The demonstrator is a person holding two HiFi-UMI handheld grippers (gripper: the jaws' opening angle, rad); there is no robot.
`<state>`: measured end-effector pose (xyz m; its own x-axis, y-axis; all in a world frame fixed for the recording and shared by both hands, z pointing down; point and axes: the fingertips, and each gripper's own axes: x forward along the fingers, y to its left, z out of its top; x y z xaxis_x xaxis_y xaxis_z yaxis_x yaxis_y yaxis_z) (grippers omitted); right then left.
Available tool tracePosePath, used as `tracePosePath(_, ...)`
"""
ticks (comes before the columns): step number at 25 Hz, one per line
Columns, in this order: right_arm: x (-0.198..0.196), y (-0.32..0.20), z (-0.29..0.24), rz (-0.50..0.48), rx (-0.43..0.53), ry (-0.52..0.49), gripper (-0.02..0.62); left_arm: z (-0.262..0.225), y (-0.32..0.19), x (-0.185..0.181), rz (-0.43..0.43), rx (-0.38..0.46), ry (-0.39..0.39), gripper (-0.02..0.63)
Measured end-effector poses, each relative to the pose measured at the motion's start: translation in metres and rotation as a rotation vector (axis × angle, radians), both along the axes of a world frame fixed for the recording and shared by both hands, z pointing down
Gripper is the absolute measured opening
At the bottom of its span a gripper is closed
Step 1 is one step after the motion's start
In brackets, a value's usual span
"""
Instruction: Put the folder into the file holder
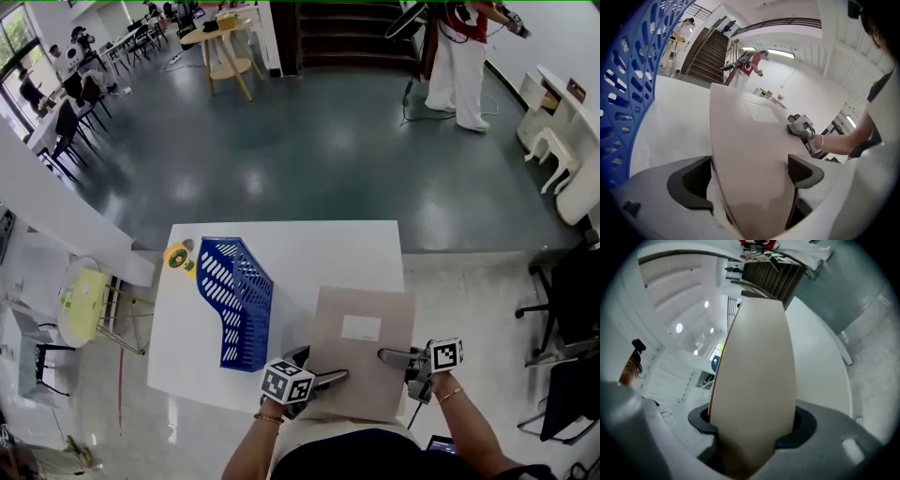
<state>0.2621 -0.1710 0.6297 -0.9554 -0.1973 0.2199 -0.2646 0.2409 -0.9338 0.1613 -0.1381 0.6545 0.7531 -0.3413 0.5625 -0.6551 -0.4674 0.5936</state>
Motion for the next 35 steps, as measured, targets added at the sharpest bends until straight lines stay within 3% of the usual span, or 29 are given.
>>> tracePosePath(4, 0.009, 0.001, 0.000, 0.044, -0.031, -0.015, 0.281, -0.003, 0.003, 0.005, 0.007, 0.003, -0.005, 0.505)
tracePosePath(13, 0.015, 0.014, -0.031, 0.014, 0.042, -0.031, 0.264, -0.029, 0.017, 0.014, -0.005, 0.061, -0.031, 0.505)
tracePosePath(21, 0.023, 0.031, -0.073, 0.022, 0.052, -0.148, 0.258, -0.090, 0.033, 0.016, -0.125, 0.219, 0.000, 0.505)
tracePosePath(24, 0.022, 0.043, -0.089, -0.007, 0.091, -0.193, 0.258, -0.107, 0.049, 0.017, -0.148, 0.302, -0.056, 0.505)
tracePosePath(30, 0.011, 0.060, -0.107, -0.074, 0.171, -0.173, 0.256, -0.138, 0.069, 0.000, -0.231, 0.408, -0.048, 0.503)
tracePosePath(35, -0.012, 0.072, -0.113, -0.094, 0.185, -0.173, 0.256, -0.158, 0.077, -0.026, -0.236, 0.475, -0.053, 0.503)
